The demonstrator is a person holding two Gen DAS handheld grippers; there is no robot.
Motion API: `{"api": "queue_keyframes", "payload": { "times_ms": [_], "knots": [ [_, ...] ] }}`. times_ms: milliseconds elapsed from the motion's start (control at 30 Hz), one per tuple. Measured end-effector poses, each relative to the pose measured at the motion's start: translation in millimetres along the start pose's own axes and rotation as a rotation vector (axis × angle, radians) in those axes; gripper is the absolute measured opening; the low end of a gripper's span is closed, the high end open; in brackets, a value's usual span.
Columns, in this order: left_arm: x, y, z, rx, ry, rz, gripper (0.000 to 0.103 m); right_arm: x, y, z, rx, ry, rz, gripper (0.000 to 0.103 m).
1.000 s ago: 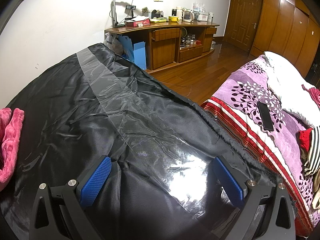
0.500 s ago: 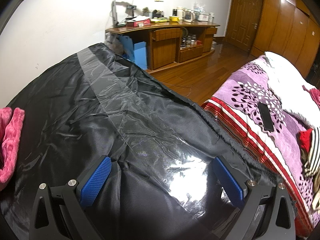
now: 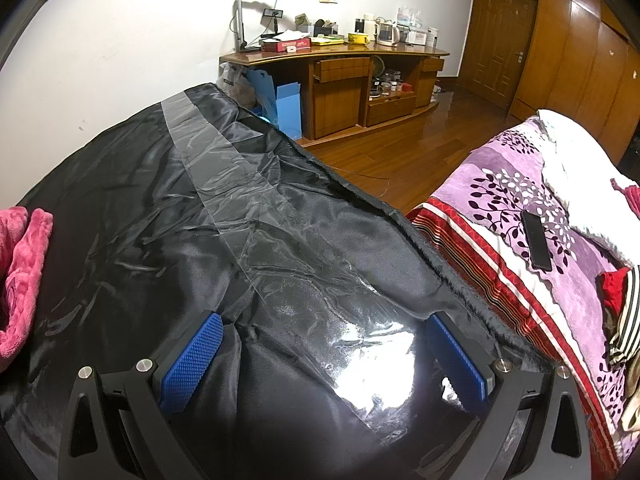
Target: Fold clothes
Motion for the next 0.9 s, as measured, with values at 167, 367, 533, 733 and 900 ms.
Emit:
{"api": "queue_keyframes", "payload": {
  "times_ms": [167,367,533,733,900],
  "knots": [
    [12,3,-5,0.033,0.013,0.026,0.103,3,-7,-5,-0.003,0.010,-0.015,0.103],
    [28,-3,-15,0.041,0.010,0.050,0.103,2,-6,-5,-0.003,0.010,-0.016,0.103],
    [37,-12,-25,0.040,0.010,0.039,0.103,3,-9,-5,0.039,0.025,-0.044,0.103],
    [47,-26,-40,0.033,-0.002,0.019,0.103,52,-29,29,0.016,-0.017,-0.038,0.103],
    [47,-39,-54,0.032,0.012,-0.003,0.103,139,-55,61,-0.045,-0.190,0.063,0.103]
  ]
}}
Point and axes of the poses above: each gripper's, at about its wrist camera, not at the fingertips, and z roughly against the way its jaws point, x to its left, y to its underside, the point moved 5 cm from there along -z, roughly the way its jaws point, and after that the axes turned 13 degrees about -y, right-handed, at the moved point
